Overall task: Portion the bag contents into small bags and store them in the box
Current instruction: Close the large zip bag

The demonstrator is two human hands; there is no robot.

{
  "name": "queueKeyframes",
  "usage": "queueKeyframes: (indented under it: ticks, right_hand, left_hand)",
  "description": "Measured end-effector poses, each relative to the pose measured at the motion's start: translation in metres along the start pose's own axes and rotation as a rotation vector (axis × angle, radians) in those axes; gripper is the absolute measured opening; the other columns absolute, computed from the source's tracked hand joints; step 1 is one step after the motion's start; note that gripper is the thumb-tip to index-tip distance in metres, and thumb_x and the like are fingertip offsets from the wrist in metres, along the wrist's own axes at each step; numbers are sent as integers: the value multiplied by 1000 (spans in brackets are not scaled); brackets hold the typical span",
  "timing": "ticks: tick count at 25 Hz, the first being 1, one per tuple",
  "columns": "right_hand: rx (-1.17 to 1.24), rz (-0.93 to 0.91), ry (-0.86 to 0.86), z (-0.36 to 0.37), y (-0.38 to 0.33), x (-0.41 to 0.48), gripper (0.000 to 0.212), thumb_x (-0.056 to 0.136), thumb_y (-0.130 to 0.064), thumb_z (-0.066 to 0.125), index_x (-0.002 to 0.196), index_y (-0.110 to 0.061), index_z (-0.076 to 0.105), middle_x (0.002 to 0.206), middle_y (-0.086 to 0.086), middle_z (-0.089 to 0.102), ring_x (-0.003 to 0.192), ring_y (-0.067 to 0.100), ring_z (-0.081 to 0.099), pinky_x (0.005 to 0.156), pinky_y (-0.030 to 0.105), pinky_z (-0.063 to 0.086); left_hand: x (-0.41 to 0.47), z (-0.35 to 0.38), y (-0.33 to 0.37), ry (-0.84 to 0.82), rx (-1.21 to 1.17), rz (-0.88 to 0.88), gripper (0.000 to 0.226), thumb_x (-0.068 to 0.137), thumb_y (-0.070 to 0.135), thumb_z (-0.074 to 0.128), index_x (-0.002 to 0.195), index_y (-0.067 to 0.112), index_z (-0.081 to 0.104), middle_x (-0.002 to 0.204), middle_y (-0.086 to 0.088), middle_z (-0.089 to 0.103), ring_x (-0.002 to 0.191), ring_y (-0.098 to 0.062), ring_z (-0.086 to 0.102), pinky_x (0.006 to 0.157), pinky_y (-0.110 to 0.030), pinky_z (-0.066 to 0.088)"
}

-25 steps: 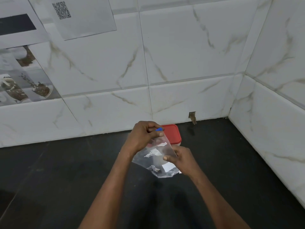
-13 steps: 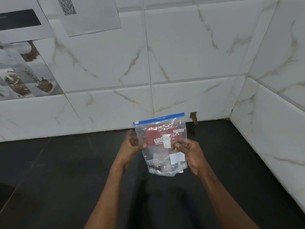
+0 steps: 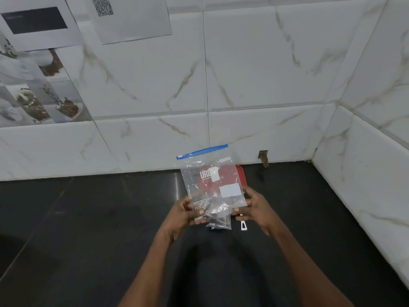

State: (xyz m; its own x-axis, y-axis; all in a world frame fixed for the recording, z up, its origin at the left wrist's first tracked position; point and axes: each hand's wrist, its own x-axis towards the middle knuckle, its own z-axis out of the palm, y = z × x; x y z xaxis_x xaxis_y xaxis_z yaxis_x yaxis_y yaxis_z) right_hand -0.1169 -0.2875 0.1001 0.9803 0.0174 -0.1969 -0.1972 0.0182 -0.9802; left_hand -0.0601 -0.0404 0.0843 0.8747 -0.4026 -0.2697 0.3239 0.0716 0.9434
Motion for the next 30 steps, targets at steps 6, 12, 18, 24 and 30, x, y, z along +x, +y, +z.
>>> queueKeyframes:
  ticks: [6, 12, 18, 24, 30]
  right_hand:
    - [149, -3, -50, -6, -1, 1, 43, 84, -4, 65, 125, -16, 62, 117, 8, 71, 107, 29, 68, 90, 47, 56]
    - [88, -239, 136, 14, -3, 1, 69, 94, 0, 60, 148, -33, 34, 124, 8, 67, 108, 26, 68, 79, 48, 59]
    - [-109, -357, 76, 24, 9, -11, 64, 78, -18, 81, 133, -42, 57, 142, -20, 44, 134, 8, 45, 100, 31, 50]
    - [-232, -424, 198, 21, 15, -6, 48, 88, -4, 70, 127, -32, 64, 132, -14, 60, 123, 6, 57, 99, 30, 52]
    - [15, -343, 357, 30, 19, -3, 44, 97, 13, 40, 125, -10, 66, 124, 6, 66, 94, 22, 74, 81, 33, 60]
  left_hand:
    - [1, 1, 13, -54, 166, 68, 56, 84, -18, 67, 128, 16, 63, 106, -8, 72, 91, -23, 72, 78, -34, 62]
    - [-7, 7, 6, -118, 225, 289, 135, 74, -23, 74, 154, 47, -10, 148, 11, 53, 131, -13, 58, 96, -29, 55]
    - [-6, 8, -1, 153, 463, 622, 68, 88, -12, 67, 129, 42, 66, 128, 13, 61, 122, -8, 60, 96, -20, 50]
    - [-4, 4, 0, 153, 416, 599, 45, 96, -12, 55, 126, 17, 71, 127, 4, 62, 124, -16, 61, 100, -33, 54]
    - [-8, 27, -9, 195, 27, 478, 52, 98, -21, 38, 111, 10, 77, 117, -3, 71, 115, -28, 69, 86, -27, 59]
